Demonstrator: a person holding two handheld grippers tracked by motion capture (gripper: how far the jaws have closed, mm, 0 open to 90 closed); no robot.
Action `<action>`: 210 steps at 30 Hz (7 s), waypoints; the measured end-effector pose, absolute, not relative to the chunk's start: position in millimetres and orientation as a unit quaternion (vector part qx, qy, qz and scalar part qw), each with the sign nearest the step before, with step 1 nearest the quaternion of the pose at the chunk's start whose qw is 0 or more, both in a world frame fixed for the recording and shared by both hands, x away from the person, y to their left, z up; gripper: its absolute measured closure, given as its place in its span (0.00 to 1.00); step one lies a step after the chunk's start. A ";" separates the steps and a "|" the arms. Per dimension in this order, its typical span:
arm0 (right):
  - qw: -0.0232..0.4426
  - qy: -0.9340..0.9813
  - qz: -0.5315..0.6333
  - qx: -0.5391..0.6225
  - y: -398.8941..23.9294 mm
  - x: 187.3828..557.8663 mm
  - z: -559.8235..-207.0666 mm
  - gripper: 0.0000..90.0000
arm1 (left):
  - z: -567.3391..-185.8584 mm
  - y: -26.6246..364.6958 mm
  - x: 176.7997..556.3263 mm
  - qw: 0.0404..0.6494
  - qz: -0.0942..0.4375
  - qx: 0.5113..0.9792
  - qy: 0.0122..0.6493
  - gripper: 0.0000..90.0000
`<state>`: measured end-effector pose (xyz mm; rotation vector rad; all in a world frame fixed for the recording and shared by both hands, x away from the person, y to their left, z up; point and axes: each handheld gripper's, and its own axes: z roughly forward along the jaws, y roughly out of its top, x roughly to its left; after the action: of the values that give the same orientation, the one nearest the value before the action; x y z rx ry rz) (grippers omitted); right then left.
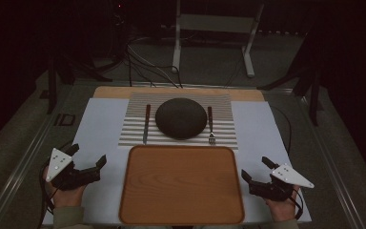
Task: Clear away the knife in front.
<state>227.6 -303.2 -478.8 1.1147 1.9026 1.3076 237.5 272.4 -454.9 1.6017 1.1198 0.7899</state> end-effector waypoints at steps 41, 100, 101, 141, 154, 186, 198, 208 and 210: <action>0.289 0.711 0.482 0.422 -302.5 227.3 -479.9 0.10 | -430.3 251.0 284.1 0.463 0.317 0.696 0.447 0.00; 0.284 0.715 0.482 0.419 -300.8 229.4 -480.5 0.10 | -430.6 214.6 371.5 0.398 0.308 0.728 0.465 0.00; 0.284 0.715 0.482 0.419 -300.8 229.5 -480.5 0.10 | -430.8 214.0 372.8 0.396 0.307 0.729 0.466 0.00; 0.281 0.713 0.487 0.419 -300.6 229.4 -480.2 0.10 | -447.8 177.6 422.8 0.368 0.283 0.739 0.488 0.01; 0.279 0.714 0.488 0.418 -300.4 230.0 -480.5 0.10 | -456.2 169.4 436.2 0.358 0.280 0.734 0.505 0.01; 0.275 0.715 0.489 0.417 -300.7 231.7 -481.3 0.10 | -487.2 130.0 466.3 0.273 0.242 0.746 0.556 0.25; 0.275 0.717 0.487 0.416 -300.7 231.2 -481.4 0.10 | -499.7 126.6 472.5 0.247 0.221 0.754 0.567 0.62; 0.274 0.716 0.488 0.417 -301.6 230.9 -481.2 0.10 | -509.1 124.8 476.9 0.244 0.199 0.755 0.575 0.75; 0.275 0.716 0.488 0.416 -301.6 230.9 -481.2 0.10 | -511.2 124.3 477.6 0.240 0.196 0.756 0.576 0.76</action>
<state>230.9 -301.6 -481.2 1.1197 1.9263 1.3113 477.6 124.3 -511.2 2.0688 1.5774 0.5363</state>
